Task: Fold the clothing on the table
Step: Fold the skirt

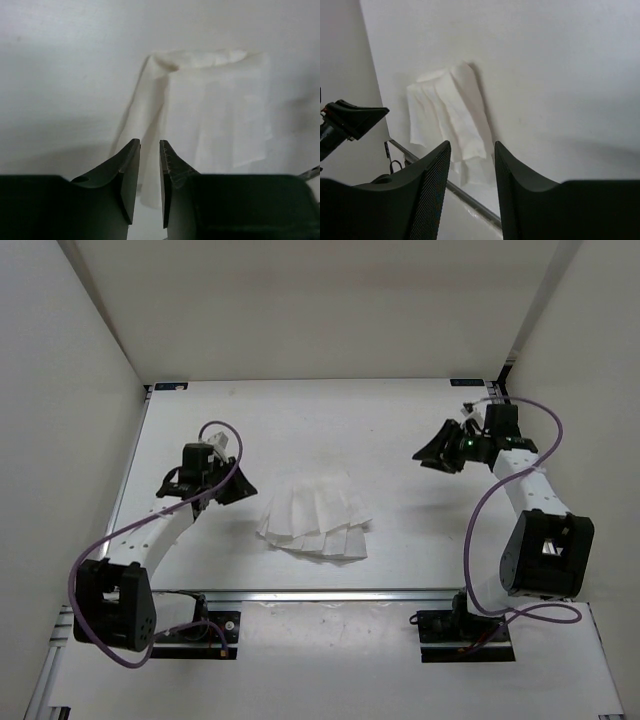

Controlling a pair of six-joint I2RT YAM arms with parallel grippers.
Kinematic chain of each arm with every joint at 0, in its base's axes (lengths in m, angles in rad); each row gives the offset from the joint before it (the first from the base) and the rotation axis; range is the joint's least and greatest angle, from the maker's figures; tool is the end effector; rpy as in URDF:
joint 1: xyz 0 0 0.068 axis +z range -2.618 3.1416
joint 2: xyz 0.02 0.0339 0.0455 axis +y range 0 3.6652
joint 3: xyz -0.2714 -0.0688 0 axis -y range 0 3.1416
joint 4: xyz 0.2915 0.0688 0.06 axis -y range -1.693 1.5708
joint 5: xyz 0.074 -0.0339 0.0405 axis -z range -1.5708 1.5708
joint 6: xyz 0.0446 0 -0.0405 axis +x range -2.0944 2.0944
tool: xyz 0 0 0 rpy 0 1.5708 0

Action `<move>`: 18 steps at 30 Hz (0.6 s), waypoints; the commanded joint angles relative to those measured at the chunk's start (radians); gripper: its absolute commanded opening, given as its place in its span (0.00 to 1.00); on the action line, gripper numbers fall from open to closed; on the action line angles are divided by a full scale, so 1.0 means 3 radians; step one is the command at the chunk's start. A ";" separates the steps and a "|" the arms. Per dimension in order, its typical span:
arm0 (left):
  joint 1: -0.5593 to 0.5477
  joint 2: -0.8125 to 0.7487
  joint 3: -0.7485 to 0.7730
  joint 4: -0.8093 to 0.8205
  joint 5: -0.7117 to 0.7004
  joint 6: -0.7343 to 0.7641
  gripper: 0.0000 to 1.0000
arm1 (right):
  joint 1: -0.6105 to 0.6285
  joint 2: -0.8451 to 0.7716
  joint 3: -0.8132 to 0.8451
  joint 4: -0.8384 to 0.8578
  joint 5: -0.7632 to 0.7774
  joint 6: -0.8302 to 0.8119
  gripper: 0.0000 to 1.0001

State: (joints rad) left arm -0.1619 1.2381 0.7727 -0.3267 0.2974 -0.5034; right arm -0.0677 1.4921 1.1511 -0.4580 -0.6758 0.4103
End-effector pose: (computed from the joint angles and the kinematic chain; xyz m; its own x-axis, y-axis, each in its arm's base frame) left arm 0.2947 -0.0614 0.2098 -0.7877 -0.3387 -0.5146 -0.0260 0.8528 -0.5215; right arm 0.3704 0.0029 0.2651 -0.8082 0.3667 -0.4607 -0.0655 0.7215 0.6893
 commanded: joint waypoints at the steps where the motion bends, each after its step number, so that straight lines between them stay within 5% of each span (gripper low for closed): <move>1: 0.0151 -0.0169 -0.0330 -0.0455 -0.0209 0.0271 0.36 | -0.0142 -0.0136 -0.0364 -0.0176 -0.0038 -0.0038 0.46; 9: 0.0172 -0.0644 -0.0684 -0.0782 -0.0347 0.0440 0.38 | -0.0296 -0.0117 -0.0610 -0.0191 0.0023 -0.0048 0.46; 18: 0.0248 -0.0624 -0.0694 -0.0696 -0.0199 0.0451 0.40 | -0.0383 0.0032 -0.0534 -0.0197 -0.0007 -0.0038 0.46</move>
State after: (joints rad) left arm -0.0917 1.0676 0.5644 -0.5457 0.2226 -0.3813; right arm -0.1894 1.4891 0.9592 -0.5228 -0.6594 0.4103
